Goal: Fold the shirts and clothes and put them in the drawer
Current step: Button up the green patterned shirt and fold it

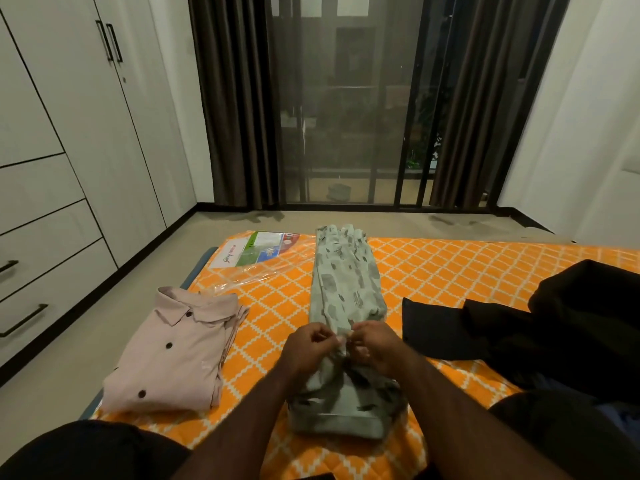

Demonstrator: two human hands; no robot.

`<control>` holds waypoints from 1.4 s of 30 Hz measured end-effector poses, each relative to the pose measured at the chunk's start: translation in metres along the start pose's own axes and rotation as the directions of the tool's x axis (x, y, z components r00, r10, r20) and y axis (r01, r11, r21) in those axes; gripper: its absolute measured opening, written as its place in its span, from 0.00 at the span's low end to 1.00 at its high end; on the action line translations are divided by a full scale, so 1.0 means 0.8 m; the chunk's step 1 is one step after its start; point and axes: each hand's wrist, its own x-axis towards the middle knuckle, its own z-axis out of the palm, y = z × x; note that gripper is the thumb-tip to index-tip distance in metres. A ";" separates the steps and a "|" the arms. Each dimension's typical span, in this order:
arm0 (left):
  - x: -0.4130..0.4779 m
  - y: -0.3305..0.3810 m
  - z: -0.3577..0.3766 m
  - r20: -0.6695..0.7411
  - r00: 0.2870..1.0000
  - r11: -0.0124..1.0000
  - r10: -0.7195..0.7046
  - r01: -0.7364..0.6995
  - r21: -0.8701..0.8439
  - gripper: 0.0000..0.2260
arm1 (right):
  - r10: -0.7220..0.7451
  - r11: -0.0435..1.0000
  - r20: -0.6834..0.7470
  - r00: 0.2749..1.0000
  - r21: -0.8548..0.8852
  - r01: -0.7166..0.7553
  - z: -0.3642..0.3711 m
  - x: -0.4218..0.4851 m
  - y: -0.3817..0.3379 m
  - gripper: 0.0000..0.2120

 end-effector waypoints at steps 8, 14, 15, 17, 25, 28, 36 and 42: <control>-0.009 0.018 0.009 0.139 0.980 0.927 0.140 -0.179 0.329 0.14 | 0.145 0.937 0.127 0.981 0.302 -0.178 0.009 -0.009 0.005 0.13; 0.005 0.020 -0.022 -0.124 0.991 0.988 -0.041 0.059 0.145 0.08 | 0.170 0.931 0.209 0.963 0.288 -0.227 0.020 -0.018 -0.005 0.12; 0.004 0.013 -0.022 -0.089 0.992 0.977 -0.085 0.101 0.185 0.06 | 0.187 0.950 0.204 0.961 0.212 -0.230 0.023 -0.016 0.000 0.11; -0.002 -0.003 -0.018 0.038 0.980 0.934 -0.195 0.173 0.313 0.05 | 0.220 0.973 0.151 0.964 0.042 -0.229 0.027 -0.012 0.012 0.11; 0.005 -0.015 -0.015 0.175 0.953 0.866 -0.246 0.135 0.481 0.21 | -0.077 0.770 -0.032 0.997 -0.636 0.039 0.020 0.002 -0.003 0.09; 0.009 -0.025 -0.015 0.191 0.944 0.858 -0.270 0.146 0.492 0.21 | -0.324 0.530 -0.108 0.940 -0.844 0.085 0.016 0.011 -0.008 0.06; 0.017 -0.033 -0.003 -0.164 0.940 0.825 -0.300 0.342 0.449 0.41 | -0.096 0.492 -0.245 0.965 -0.854 -0.167 0.004 0.037 0.025 0.40; 0.012 -0.018 -0.002 -0.052 0.908 0.871 -0.415 0.413 0.266 0.46 | -0.070 0.379 -0.046 0.996 -0.925 -0.016 -0.001 0.034 0.017 0.38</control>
